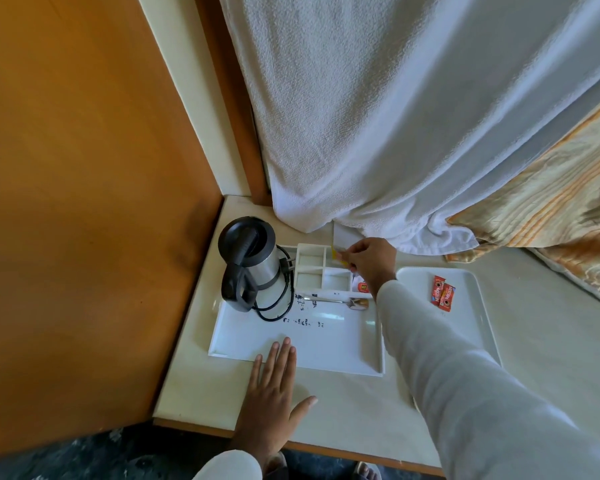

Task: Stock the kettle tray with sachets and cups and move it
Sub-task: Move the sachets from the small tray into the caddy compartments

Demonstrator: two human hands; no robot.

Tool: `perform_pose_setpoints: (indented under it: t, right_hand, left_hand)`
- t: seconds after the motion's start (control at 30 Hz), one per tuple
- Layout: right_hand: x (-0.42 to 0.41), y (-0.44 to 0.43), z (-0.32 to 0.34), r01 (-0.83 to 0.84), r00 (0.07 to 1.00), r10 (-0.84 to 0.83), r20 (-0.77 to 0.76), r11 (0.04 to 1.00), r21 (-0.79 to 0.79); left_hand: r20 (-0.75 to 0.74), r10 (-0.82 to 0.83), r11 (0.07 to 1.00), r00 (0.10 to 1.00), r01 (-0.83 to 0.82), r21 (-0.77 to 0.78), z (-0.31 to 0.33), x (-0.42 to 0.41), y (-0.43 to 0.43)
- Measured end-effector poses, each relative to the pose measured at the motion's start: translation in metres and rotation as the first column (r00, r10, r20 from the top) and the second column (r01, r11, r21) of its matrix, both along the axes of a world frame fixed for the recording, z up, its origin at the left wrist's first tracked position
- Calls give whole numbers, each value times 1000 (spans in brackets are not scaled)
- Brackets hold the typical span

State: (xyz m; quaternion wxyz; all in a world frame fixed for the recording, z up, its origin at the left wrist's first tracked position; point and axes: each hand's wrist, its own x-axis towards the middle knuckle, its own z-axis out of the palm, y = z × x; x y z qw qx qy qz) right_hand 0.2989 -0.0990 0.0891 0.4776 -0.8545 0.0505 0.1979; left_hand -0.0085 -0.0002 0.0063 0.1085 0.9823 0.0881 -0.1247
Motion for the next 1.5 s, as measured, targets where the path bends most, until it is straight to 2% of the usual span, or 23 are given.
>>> perform_pose_setpoints:
  t: [0.17,0.3,0.4,0.47,0.53,0.7,0.83,1.0,1.17,1.33,1.43,1.5]
  right_hand:
    - [1,-38,1,38,997,-33,76,998,-59]
    - [6,-120,3,230,965,-194,173,949,-216]
    - [12,-174,-7,295,955,-270,120,892,-343]
    - [13,-187,-15,219,970,-243,-3,882,-416]
    - [15,-189,-22,189,972,-232,-49,881,-435]
    - [24,-166,-25,124,992,-123,35,847,-517]
    - [23,-148,-18,48,999,-31,40,813,-580]
    - [16,-137,-28,-2,992,87,92,735,-678]
    - [8,-129,-27,-27,988,122,91,724,-689]
    - [10,-136,-22,-13,994,80,77,769,-639]
    - [8,-126,-1,-46,974,152,169,860,-508]
    - [8,-103,18,-151,954,236,187,912,-381]
  left_hand:
    - [11,2,1000,1000,-2,-8,-1,-2,1]
    - [21,-5,1000,1000,5,-13,-2,-2,1]
    - [27,-5,1000,1000,5,-8,-3,-1,0]
    - [26,-2,1000,1000,3,-12,-3,-1,-1]
    - [21,-1,1000,1000,1,-5,-4,0,-2]
    - [-3,-8,1000,1000,8,15,-3,0,-1]
    - [-1,-10,1000,1000,10,21,-3,0,-1]
    - [1,-9,1000,1000,9,25,-1,0,-2]
    - [2,-3,1000,1000,3,19,-2,0,-3]
    - [-3,-4,1000,1000,4,23,-2,0,-3]
    - [-2,-2,1000,1000,2,24,-1,0,-3]
    - [-7,1,1000,1000,-1,20,-2,0,-4]
